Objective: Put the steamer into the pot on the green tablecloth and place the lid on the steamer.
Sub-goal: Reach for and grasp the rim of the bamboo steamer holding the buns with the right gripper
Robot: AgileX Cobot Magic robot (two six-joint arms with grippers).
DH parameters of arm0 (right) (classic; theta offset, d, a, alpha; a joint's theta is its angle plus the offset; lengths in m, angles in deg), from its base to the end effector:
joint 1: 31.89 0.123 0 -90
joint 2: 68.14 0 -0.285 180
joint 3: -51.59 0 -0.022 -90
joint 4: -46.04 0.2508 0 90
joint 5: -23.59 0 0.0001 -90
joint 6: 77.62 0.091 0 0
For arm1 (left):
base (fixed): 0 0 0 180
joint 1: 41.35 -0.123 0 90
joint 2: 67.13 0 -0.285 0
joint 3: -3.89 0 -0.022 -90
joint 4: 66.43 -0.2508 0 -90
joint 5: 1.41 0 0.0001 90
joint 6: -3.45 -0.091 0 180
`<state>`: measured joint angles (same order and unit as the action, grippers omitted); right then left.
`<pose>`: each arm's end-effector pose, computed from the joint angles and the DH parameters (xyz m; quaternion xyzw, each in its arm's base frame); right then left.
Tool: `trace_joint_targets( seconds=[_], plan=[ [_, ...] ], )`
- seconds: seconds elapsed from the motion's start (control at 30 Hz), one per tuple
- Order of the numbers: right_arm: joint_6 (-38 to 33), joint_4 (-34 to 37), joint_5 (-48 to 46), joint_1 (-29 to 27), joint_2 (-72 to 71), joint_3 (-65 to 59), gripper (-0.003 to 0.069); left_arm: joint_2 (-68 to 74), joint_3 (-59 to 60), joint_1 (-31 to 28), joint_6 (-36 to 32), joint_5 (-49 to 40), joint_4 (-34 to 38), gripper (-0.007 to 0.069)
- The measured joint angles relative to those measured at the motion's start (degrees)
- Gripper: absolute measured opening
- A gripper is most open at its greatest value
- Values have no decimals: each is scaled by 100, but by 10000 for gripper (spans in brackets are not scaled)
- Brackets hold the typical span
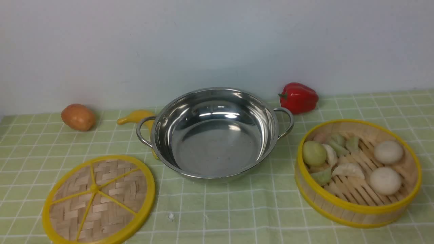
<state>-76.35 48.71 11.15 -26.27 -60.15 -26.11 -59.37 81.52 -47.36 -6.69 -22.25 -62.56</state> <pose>0.0559 0.0064 0.1905 -0.0148 0.7552 0.0580 0.6527 0.0531 0.0034 0.1781 0.0108 0.7995 0.0560 0.5979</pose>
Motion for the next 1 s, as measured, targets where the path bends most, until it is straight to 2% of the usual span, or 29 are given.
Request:
trace_joint_targets(
  seconds=[0.57,0.67,0.7,0.73,0.77,0.8,0.9,0.93,1.0],
  plan=[
    [-38,-6,0,0,0,0,249,0,0,0,0,0,-17,243],
    [39,217,75,0,0,0,249,0,0,0,0,0,-179,243],
    [399,835,330,0,0,0,249,0,0,0,77,12,-181,243],
    [399,835,330,0,0,0,249,0,0,0,98,20,-136,243],
    [896,1598,620,0,0,0,249,0,0,0,360,108,167,243],
    [1179,2028,770,0,0,0,249,0,0,0,545,211,537,243],
    [1806,3078,1132,0,0,0,249,0,7,0,1104,572,1647,243],
    [1880,3143,1155,0,0,0,249,0,7,0,1198,626,1853,243],
    [2210,3786,1379,0,0,0,249,0,7,0,1737,911,3133,243]
  ],
)
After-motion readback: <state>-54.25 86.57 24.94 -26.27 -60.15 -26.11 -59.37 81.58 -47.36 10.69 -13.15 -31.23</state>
